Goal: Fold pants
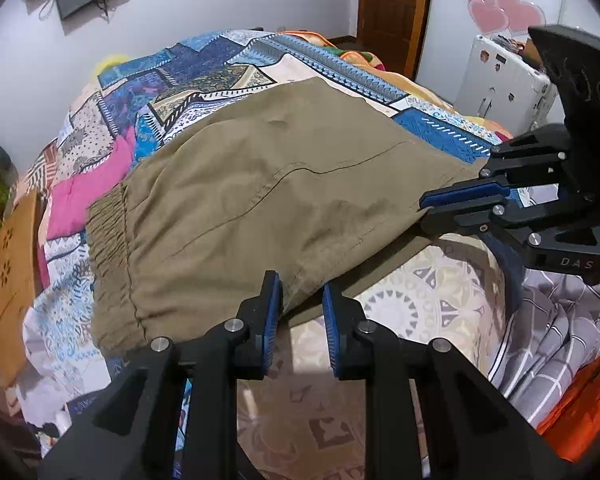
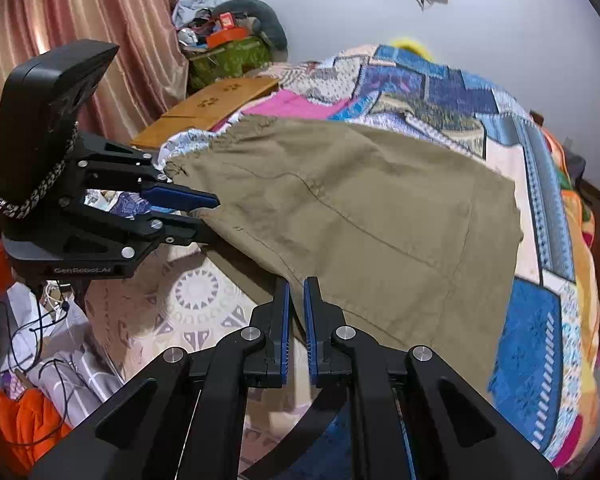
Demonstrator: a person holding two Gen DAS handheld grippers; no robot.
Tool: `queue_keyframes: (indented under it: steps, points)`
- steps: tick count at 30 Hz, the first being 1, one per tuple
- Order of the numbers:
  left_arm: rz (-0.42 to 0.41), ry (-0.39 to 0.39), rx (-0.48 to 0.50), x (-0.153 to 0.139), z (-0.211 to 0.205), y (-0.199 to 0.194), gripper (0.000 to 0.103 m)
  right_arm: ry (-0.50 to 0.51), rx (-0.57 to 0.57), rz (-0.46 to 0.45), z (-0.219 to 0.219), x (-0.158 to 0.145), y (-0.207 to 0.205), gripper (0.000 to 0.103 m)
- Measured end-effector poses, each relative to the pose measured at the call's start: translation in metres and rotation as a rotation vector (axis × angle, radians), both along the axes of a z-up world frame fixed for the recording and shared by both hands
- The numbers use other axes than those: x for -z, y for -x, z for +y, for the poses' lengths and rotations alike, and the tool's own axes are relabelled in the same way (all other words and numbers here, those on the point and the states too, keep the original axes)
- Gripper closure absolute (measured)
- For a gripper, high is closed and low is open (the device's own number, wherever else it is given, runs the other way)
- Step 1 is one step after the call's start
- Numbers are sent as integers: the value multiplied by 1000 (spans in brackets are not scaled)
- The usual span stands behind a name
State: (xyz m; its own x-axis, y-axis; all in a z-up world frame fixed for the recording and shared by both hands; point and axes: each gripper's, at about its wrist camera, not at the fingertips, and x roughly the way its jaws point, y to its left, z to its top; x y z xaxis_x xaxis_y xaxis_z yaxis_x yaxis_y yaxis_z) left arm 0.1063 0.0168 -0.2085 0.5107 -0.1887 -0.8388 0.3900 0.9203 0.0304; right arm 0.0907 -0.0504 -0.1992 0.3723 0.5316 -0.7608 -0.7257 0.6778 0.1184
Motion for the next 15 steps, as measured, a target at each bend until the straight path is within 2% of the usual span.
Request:
queue_keyframes:
  steps: [1, 5, 8, 9, 10, 11, 12, 14, 15]
  points:
    - [3, 9, -4, -1, 2, 2, 81, -3, 3, 12, -1, 1, -1, 92]
    - [26, 58, -39, -8, 16, 9, 77, -18, 17, 46, -7, -1, 3, 92]
    - [3, 82, -102, -20, 35, 15, 69, -39, 36, 49, -17, -9, 5, 91]
    - [-9, 86, -134, -24, 44, 15, 58, -46, 48, 43, -21, -12, 6, 90]
    - [-25, 89, -176, -28, 54, 15, 44, -49, 64, 36, -25, -14, 6, 87]
    - [-41, 92, -214, -32, 64, 14, 38, -54, 84, 30, -31, -17, 5, 82]
    - [-60, 100, -259, -35, 76, 13, 33, -63, 110, 24, -38, -21, 4, 79]
    - [-54, 112, -315, -36, 93, 7, 33, -78, 158, 19, -50, -25, 1, 70]
    - [-46, 120, -346, -35, 102, 4, 33, -84, 191, 14, -57, -27, -2, 69]
